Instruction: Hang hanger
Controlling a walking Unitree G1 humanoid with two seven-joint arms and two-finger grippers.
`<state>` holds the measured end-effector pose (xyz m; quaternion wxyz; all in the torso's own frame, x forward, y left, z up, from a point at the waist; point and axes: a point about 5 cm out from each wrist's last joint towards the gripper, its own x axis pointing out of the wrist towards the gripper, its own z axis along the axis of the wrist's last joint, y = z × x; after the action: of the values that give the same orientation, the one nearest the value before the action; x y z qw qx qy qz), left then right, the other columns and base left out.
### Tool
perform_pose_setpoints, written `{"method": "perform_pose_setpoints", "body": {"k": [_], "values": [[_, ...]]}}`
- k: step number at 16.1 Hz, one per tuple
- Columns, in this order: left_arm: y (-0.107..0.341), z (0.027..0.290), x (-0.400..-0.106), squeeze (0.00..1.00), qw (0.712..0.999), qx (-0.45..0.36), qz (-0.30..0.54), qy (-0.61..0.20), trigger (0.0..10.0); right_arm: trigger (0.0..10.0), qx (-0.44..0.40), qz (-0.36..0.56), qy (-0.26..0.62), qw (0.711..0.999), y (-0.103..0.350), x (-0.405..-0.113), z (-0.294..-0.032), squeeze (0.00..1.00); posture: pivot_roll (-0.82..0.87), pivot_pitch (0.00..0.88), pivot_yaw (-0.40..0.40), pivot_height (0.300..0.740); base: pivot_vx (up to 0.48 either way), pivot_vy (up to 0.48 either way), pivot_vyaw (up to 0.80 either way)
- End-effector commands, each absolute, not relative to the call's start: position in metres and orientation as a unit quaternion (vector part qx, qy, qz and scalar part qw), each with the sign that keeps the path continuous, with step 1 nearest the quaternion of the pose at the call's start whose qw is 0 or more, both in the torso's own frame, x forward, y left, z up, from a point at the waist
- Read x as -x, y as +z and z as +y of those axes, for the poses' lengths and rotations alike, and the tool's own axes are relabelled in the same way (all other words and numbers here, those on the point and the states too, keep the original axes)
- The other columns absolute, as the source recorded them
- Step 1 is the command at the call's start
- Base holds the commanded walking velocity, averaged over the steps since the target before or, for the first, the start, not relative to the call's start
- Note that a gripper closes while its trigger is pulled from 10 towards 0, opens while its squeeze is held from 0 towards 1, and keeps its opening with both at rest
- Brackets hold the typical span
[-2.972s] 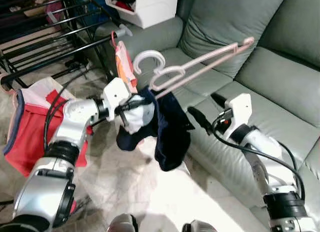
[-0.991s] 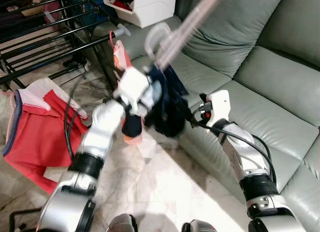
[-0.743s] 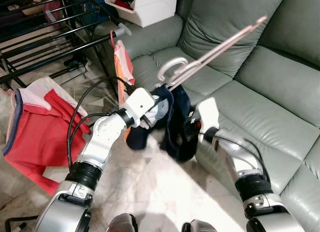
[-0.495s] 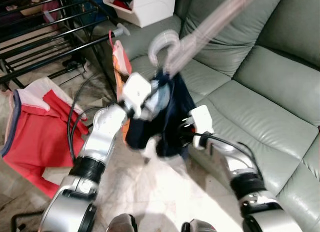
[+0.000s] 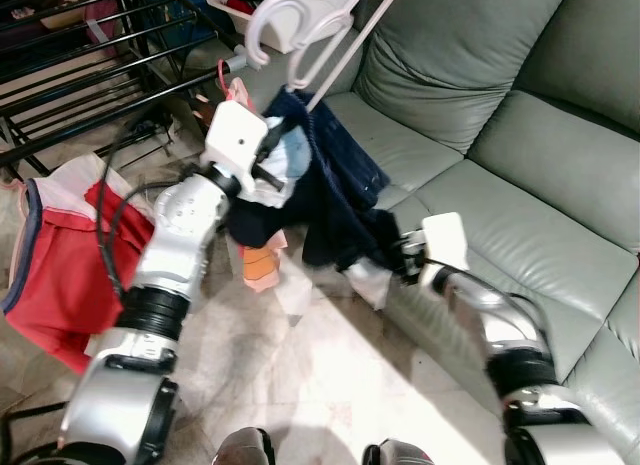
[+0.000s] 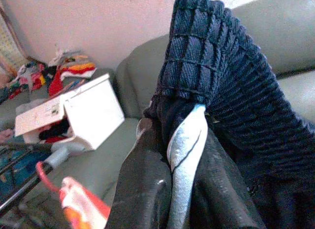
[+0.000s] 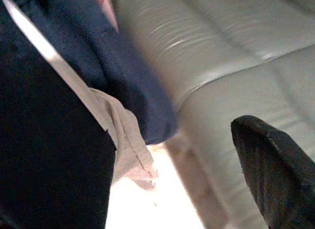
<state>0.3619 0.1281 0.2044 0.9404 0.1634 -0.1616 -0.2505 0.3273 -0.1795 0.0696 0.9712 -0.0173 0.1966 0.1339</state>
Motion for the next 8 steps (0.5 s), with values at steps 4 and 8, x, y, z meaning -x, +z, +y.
{"method": "perform_pose_setpoints", "body": {"k": [4, 8], "values": [[0.208, 0.166, -0.356, 0.0, 0.924, -0.187, -0.162, -0.29, 2.8, 0.0, 0.032, 0.136, -0.045, 0.989, 0.104, -0.323, -0.268, 0.0, -0.07, 0.037, 0.027, 0.74, 0.0, 0.0, 0.0], [0.19, 0.165, -0.339, 0.0, 0.885, -0.091, -0.077, -0.45, 0.0, 0.0, -0.04, 0.091, -0.162, 0.982, 0.138, -0.333, -0.313, 0.0, -0.07, 0.028, 0.028, 0.74, 0.0, 0.0, 0.0]]}}
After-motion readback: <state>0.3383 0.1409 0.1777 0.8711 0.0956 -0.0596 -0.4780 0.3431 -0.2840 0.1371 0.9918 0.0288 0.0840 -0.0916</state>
